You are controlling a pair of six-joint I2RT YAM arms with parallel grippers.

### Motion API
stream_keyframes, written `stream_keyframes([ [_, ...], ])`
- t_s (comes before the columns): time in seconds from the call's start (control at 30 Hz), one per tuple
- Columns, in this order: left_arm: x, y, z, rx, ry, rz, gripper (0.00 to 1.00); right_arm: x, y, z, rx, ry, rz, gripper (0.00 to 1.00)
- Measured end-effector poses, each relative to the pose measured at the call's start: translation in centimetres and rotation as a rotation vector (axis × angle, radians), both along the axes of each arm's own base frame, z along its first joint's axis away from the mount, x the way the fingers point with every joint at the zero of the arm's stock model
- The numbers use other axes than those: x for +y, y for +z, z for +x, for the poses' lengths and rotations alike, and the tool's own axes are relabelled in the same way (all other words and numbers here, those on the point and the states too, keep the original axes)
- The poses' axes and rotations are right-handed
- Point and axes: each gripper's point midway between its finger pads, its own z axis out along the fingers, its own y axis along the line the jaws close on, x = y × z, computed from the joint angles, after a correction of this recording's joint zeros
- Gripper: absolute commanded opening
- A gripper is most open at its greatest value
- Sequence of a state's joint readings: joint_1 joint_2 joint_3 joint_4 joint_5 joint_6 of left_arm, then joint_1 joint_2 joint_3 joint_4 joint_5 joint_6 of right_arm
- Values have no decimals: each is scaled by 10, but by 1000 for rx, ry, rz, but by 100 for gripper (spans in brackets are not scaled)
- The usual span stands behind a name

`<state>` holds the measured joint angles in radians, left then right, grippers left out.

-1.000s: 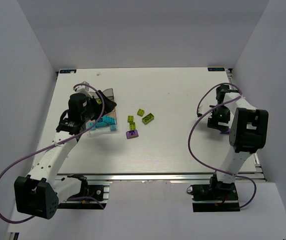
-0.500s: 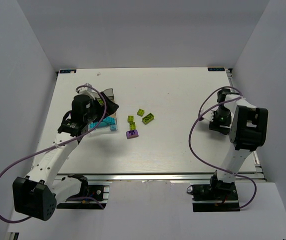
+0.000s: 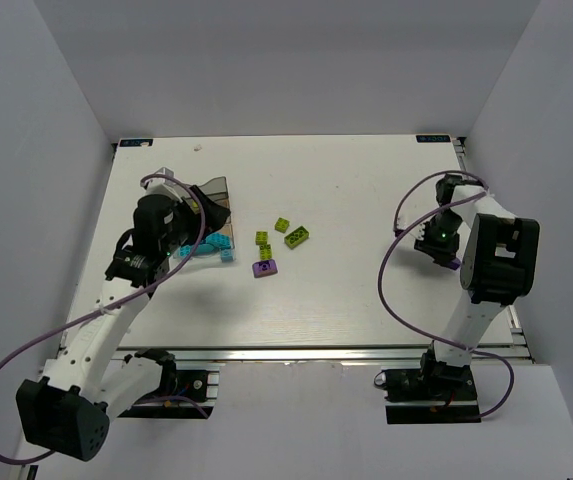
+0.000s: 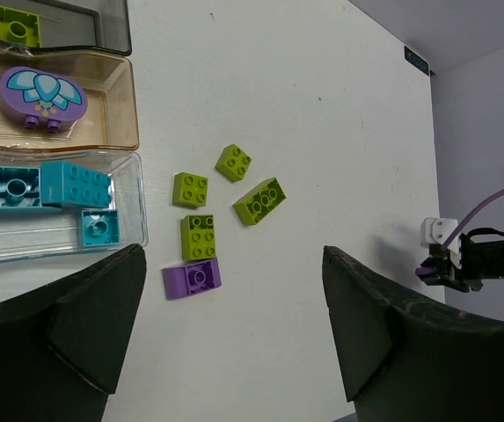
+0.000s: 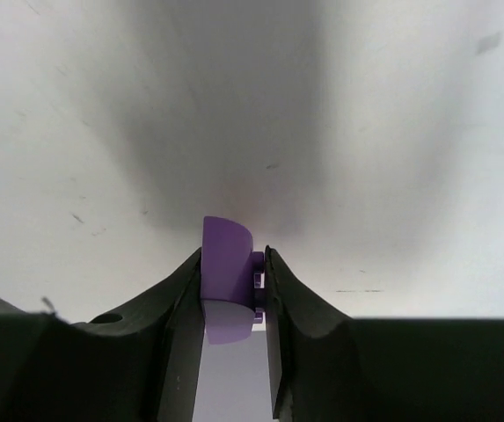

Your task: Sort the legos into containers by color

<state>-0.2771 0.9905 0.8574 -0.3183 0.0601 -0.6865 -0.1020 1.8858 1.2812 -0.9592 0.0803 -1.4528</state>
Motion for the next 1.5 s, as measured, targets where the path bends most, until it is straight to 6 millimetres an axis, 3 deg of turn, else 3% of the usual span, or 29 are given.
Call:
stream_keyframes([
  [0.1,5,7,-5,-16,16,0,86,27,24,11,-34,-6,112,0],
  [0.2,8,18,-11,-46,26,-8,80,75,64,32,-115,12,256,0],
  [0.27,9,25,-14,-65,30,-18,74,122,92,45,-173,44,368,0],
  [0.33,10,32,-17,-87,34,-27,68,181,120,50,-211,92,500,0],
  [0.5,18,48,-25,-139,65,-40,72,320,167,33,-194,114,847,0],
  [0.6,24,57,-36,-177,87,-56,78,380,195,35,-197,40,1035,0],
  [0.7,30,63,-47,-206,112,-75,79,428,225,48,-207,-34,1203,0],
  [0.77,35,63,-55,-217,129,-87,80,456,234,61,-192,-82,1266,0],
  [0.9,42,57,-66,-216,159,-97,82,518,231,83,-165,-130,1344,1],
  [1.07,50,48,-76,-190,186,-87,85,565,189,78,-97,-164,1338,4],
  [1.2,54,45,-82,-179,206,-89,88,587,166,77,-88,-171,1335,6],
  [1.3,56,45,-85,-178,218,-95,98,597,160,82,-108,-175,1353,10],
  [1.5,60,33,-87,-143,246,-100,98,611,151,95,-174,-183,1383,18],
])
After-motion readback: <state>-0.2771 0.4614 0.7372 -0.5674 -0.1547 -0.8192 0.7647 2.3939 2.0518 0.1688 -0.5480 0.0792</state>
